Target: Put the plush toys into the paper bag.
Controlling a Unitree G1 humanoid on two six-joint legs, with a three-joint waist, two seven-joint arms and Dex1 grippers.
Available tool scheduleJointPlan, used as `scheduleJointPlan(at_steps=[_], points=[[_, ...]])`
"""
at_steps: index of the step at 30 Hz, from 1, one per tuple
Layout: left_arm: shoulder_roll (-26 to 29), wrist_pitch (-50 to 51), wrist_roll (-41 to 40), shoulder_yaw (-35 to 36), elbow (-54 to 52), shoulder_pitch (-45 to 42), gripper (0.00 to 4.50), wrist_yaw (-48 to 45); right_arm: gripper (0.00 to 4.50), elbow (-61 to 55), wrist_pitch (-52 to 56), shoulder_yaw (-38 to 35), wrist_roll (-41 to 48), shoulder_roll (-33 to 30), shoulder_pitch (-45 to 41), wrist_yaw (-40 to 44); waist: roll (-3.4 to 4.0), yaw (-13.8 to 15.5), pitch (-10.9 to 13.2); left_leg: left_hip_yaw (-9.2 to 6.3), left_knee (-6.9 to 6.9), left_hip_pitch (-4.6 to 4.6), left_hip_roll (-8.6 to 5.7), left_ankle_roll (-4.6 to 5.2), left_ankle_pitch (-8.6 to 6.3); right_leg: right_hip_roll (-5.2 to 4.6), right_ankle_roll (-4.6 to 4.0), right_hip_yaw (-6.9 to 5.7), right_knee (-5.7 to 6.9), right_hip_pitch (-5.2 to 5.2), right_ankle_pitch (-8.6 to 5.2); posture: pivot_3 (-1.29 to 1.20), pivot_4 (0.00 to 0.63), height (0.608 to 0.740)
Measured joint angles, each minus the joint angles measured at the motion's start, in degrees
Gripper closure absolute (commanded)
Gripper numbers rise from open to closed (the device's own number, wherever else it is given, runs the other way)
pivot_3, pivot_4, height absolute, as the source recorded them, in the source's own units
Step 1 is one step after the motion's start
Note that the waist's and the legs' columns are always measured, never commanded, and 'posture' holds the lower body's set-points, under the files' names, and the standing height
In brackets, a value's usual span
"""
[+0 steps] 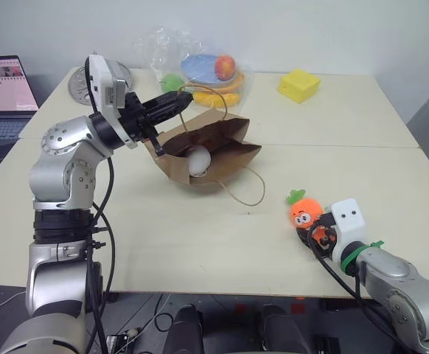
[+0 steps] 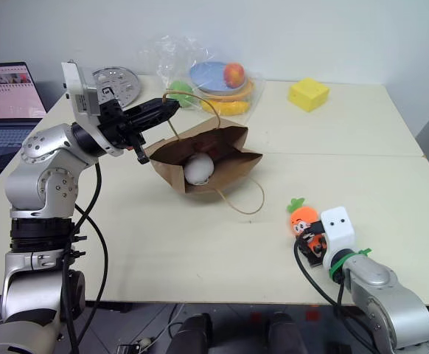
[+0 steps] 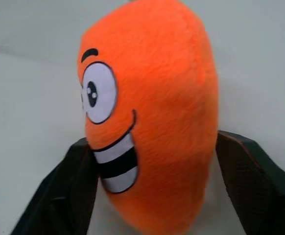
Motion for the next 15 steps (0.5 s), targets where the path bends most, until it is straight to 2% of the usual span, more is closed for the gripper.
scheduleJointPlan(at_steps=[7,12,15], points=[[0.09,-0.04,0.38,0.01,0.01,0.04,4.50,-0.02,4.39,4.73,-4.56,-3.53,3.47,-4.32,-5.28,7.89,0.00,-0.03,0.00,0.02,0.00,0.02,0.00,0.00,0.00,0.00,0.00,0.01,0.00,0.02,0.00,0.00,0.150,0.740],[0.20,-0.04,0.40,-0.06,0.06,0.02,4.50,-0.17,4.47,6.60,-5.79,-4.89,11.54,-7.27,-16.45,16.52,0.02,-0.29,0.02,-0.01,-0.01,0.05,0.01,0.01,0.00,0.02,0.00,-0.01,0.04,0.02,0.00,0.00,0.150,0.740],[0.23,-0.04,0.40,-0.02,0.18,0.01,4.50,-0.19,4.47,6.92,-5.25,-4.48,14.75,-7.61,-19.20,18.24,0.01,-0.02,0.01,-0.03,-0.02,0.03,0.01,0.01,0.00,0.01,0.00,-0.04,0.00,0.04,0.00,0.00,0.150,0.740]])
